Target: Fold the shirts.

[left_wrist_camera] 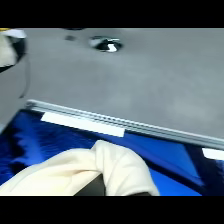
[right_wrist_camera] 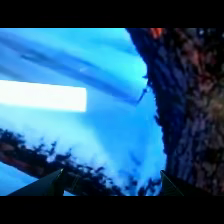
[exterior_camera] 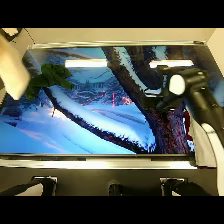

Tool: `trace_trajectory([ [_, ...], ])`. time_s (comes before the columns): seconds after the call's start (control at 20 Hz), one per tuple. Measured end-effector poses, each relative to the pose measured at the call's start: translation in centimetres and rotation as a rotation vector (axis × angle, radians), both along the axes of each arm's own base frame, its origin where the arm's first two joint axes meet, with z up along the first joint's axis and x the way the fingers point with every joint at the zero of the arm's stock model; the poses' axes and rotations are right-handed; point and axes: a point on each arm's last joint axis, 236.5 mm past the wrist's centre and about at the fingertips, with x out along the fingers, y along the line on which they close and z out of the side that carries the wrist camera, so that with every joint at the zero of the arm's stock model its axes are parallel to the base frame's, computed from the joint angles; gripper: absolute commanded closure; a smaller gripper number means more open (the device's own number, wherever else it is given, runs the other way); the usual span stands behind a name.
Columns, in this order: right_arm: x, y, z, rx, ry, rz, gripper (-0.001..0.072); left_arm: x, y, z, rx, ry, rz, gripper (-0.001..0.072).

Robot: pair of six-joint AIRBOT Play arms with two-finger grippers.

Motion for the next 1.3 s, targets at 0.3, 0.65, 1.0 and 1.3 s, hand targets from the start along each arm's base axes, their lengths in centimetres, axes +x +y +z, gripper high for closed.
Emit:
trace_trajectory([
  [0.3, -3.2, -2.6, 7.1, -0.006, -0.18, -0.015, 0.0039, -6.6, -22.4, -8.6, 0.128, 0.264, -0.589, 0.0681],
  [0.65, -6.0, -4.4, 11.5, 0.001, -0.309, -0.033, 0.004, -15.4, -39.3, -26.8, 0.259, 0.605, -0.994, 0.0071],
  [1.0, -6.7, -3.6, 9.8, 0.018, -0.228, -0.024, 0.0031, -8.4, -30.6, -26.9, 0.369, 0.65, -0.74, 0.0071],
  [1.3, -9.4, 1.9, -1.3, 0.169, 0.112, 0.045, 0.0021, -9.6, -16.4, -37.2, 0.003, 1.078, -0.474, 0.0071],
])
